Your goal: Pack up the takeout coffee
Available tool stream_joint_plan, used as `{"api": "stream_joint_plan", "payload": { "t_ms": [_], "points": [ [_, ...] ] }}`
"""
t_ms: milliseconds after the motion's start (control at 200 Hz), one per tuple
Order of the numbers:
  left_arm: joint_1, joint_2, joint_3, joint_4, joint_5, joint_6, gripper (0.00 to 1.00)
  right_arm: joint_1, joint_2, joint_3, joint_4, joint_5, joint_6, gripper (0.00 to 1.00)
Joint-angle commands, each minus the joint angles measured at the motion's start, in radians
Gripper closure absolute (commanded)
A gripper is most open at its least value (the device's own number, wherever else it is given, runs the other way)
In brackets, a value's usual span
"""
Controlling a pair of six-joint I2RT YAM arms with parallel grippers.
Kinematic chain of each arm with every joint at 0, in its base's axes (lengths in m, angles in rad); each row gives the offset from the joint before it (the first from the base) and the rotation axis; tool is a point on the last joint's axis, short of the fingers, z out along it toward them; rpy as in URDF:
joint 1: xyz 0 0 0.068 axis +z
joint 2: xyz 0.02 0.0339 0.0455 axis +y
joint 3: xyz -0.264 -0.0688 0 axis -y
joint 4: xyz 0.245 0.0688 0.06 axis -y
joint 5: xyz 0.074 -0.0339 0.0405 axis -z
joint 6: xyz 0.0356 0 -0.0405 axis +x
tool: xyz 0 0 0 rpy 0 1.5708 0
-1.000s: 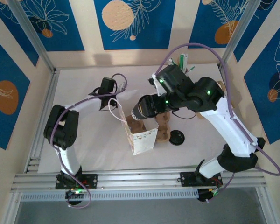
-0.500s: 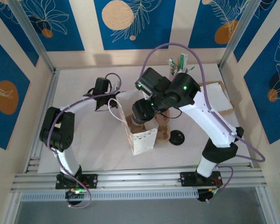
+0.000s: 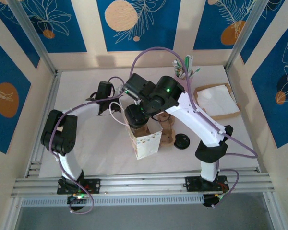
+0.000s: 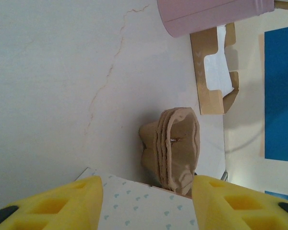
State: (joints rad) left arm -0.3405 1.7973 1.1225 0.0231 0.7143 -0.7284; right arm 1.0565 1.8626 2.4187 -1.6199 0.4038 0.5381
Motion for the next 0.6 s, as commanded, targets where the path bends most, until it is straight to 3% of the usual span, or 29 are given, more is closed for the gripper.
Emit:
{"api": "stream_joint_plan", "payload": {
  "t_ms": [0, 595],
  "points": [
    [-0.005, 0.019, -0.014, 0.033, 0.033, -0.007, 0.48, 0.006, -0.021, -0.025, -0.155, 0.018, 0.035, 0.31],
    [-0.062, -0.073, -0.133, 0.043, 0.005, -0.01, 0.48, 0.003, -0.093, -0.167, -0.155, -0.001, 0.076, 0.31]
  ]
}}
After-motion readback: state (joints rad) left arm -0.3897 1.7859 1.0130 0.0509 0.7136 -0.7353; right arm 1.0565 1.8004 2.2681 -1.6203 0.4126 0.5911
